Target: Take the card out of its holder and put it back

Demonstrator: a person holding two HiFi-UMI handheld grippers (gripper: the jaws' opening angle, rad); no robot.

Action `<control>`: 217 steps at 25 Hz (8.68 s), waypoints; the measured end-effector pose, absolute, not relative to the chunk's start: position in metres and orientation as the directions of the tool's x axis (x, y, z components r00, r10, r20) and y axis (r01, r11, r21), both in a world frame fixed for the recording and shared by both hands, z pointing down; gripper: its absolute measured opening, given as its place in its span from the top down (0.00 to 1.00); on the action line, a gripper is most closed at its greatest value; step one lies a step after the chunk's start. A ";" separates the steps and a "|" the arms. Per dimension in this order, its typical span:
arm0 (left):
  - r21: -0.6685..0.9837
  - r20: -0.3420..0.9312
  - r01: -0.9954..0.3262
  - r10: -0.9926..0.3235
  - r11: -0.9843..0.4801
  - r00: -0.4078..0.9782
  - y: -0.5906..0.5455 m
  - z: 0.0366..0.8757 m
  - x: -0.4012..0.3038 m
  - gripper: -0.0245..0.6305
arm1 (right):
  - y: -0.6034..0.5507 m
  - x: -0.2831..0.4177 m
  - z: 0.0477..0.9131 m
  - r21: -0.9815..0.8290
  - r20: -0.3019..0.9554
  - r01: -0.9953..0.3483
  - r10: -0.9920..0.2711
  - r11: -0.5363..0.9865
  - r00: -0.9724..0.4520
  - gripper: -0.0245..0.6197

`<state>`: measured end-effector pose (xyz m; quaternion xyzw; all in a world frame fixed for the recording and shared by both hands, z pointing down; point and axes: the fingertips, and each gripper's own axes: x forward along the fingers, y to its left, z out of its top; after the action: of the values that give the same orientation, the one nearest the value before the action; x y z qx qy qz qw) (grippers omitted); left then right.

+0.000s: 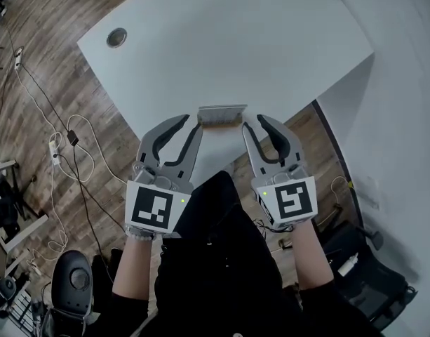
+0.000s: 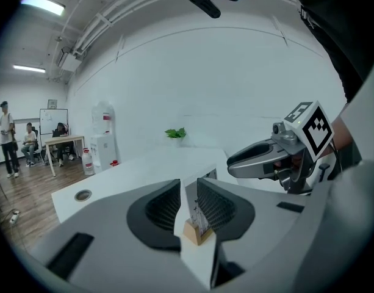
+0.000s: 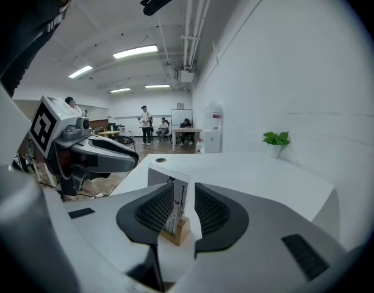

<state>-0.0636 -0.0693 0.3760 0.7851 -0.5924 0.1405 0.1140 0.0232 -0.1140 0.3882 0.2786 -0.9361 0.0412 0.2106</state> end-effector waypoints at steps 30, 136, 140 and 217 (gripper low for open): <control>-0.044 0.373 -0.940 -0.878 -0.338 0.299 -0.088 0.415 -0.052 0.83 | -0.122 0.005 0.422 0.026 0.467 -0.515 -0.466 0.857 -0.751 0.77; -0.198 0.223 -0.949 -0.954 -0.244 0.198 -0.064 0.242 -0.041 0.91 | -0.108 0.019 0.249 0.124 0.244 -0.503 -0.518 0.855 -0.820 0.85; -0.173 0.215 -0.961 -0.961 -0.215 0.176 -0.063 0.229 -0.042 0.91 | -0.108 0.018 0.234 0.139 0.224 -0.505 -0.524 0.852 -0.822 0.85; -0.150 0.363 -0.928 -0.892 -0.340 0.268 -0.074 0.339 -0.054 0.91 | -0.114 0.007 0.347 0.038 0.431 -0.497 -0.463 0.867 -0.775 0.85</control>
<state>-0.0542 -0.0736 0.3386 0.7947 -0.5728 0.1953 0.0462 0.0070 -0.1137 0.3473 0.2551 -0.9411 0.0392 0.2183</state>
